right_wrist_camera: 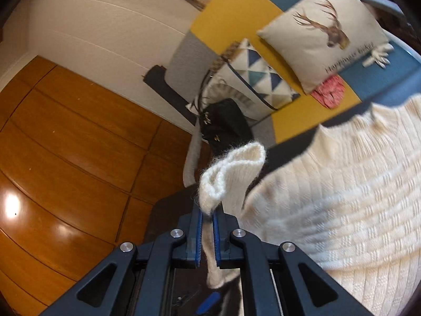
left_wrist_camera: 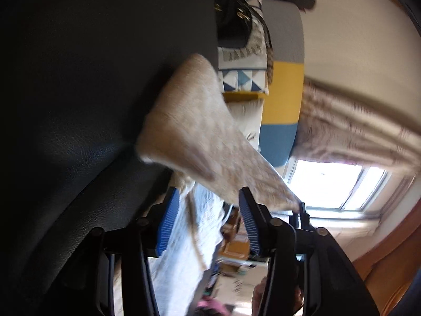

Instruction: Fold clothes

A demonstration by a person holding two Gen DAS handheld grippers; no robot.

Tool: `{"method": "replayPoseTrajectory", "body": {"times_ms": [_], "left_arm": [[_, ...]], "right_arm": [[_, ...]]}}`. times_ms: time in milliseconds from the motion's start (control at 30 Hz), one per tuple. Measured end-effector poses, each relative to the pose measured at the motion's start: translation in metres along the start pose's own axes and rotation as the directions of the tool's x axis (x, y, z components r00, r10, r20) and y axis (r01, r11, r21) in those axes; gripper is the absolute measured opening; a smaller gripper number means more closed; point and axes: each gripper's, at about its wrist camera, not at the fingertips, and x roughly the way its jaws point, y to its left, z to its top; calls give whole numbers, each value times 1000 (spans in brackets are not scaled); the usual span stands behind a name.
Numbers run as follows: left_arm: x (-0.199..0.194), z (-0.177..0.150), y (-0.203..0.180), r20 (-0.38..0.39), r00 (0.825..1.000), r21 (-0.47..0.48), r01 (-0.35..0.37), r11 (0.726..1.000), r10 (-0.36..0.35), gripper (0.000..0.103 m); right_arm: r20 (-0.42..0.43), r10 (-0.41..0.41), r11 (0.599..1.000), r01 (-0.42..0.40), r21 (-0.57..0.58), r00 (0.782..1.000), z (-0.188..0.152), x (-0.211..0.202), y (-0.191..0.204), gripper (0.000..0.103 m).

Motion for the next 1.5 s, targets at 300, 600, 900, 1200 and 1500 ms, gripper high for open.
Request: {"method": "replayPoseTrajectory", "body": {"times_ms": [300,600,900,1200,1500], "left_arm": [[13,6,4,45,999,-106,24,994,-19,52],[38,2,-1,45,999,-150,30,988,-24,57],[49,6,-5,74,997,-162,20,987,-9,57],[70,-3,-12,41,999,-152,-4,988,10,57],[69,8,-17,92,996,-145,-1,989,14,57]], "right_arm": [[40,12,999,-10,-45,999,16,-14,22,6],[49,23,998,-19,-65,999,26,-27,32,6],[100,48,992,-35,-120,994,41,-52,50,6],[101,62,987,-46,-153,993,47,-61,59,6],[131,32,987,-11,-158,991,54,-85,45,6]]}}
